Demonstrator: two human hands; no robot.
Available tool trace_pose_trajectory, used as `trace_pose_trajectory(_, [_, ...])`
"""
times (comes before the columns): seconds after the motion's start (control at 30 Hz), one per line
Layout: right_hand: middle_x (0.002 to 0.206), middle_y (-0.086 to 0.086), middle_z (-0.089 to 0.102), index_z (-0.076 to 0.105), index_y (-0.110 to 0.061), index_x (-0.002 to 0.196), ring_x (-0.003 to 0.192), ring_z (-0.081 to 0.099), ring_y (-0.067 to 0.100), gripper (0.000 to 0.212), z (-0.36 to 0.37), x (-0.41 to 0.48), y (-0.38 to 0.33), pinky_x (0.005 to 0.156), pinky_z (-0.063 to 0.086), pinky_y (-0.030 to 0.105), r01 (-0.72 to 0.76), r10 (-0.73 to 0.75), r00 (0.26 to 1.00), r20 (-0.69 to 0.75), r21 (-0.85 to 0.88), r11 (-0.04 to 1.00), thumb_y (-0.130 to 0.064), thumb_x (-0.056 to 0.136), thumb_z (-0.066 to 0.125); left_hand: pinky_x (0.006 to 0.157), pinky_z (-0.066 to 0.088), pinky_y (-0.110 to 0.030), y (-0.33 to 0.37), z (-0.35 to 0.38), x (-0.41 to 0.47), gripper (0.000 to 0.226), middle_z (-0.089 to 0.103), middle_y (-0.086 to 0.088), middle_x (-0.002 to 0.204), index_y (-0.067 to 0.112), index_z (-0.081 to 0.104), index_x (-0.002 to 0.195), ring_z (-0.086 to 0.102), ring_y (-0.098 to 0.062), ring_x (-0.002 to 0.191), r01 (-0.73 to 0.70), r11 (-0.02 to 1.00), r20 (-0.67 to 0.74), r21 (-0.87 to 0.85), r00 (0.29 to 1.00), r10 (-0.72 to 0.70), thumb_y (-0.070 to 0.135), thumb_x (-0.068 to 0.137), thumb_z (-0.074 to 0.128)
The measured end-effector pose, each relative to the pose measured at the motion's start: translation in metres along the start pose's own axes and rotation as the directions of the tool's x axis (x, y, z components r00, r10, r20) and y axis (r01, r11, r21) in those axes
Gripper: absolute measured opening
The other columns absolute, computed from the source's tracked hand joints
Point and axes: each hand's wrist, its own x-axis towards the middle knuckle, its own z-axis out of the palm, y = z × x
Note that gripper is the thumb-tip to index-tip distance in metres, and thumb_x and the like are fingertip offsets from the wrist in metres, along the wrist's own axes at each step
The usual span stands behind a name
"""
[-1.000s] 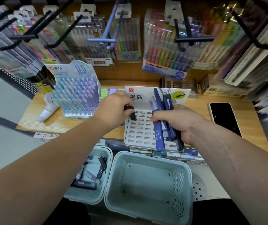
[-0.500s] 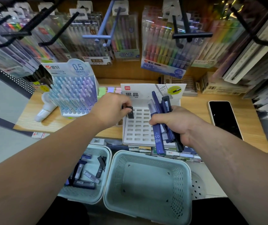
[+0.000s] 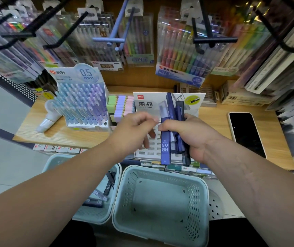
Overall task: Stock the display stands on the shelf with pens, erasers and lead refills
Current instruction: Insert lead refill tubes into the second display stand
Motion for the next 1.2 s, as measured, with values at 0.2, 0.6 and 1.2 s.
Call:
trace_pose_trajectory(0.2, [0.087, 0.016, 0.073, 0.066, -0.006, 0.114, 0.066, 0.072, 0.028, 0.043, 0.004, 0.002, 0.003, 0.056, 0.060, 0.044, 0.004, 0.002, 0.997, -0.079, 0.067, 0.998, -0.002, 0.074, 0.080, 0.057, 0.050, -0.033, 0.005, 0.007, -0.017, 0.034, 0.065, 0.003, 0.072, 0.020, 0.062, 0.114, 0.062, -0.020, 0.062, 0.042, 0.978, 0.142, -0.203, 0.990, -0.013, 0.026, 0.084, 0.077])
trace_pose_trajectory(0.6, [0.084, 0.016, 0.074, 0.071, -0.006, 0.109, 0.069, 0.069, 0.029, 0.031, -0.001, -0.001, 0.003, 0.065, 0.062, 0.040, 0.061, -0.062, 0.998, 0.000, 0.094, 0.994, -0.014, 0.081, 0.081, 0.052, 0.052, -0.031, 0.006, 0.013, -0.023, 0.019, 0.064, -0.010, 0.078, 0.013, 0.066, 0.116, 0.061, -0.024, 0.056, 0.088, 0.895, 0.142, -0.437, 0.989, -0.028, 0.007, 0.099, 0.058])
trace_pose_trajectory(1.2, [0.098, 0.014, 0.077, 0.067, -0.014, 0.115, 0.086, 0.076, 0.034, 0.055, -0.016, 0.008, 0.009, 0.073, 0.062, 0.053, -0.021, 0.028, 0.991, -0.134, 0.058, 0.998, -0.018, 0.066, 0.092, 0.045, 0.042, -0.026, -0.005, -0.029, 0.004, 0.005, 0.073, -0.006, 0.073, 0.008, 0.063, 0.091, 0.054, -0.014, 0.048, 0.076, 0.987, -0.027, 0.139, 0.997, -0.073, 0.009, 0.092, 0.068])
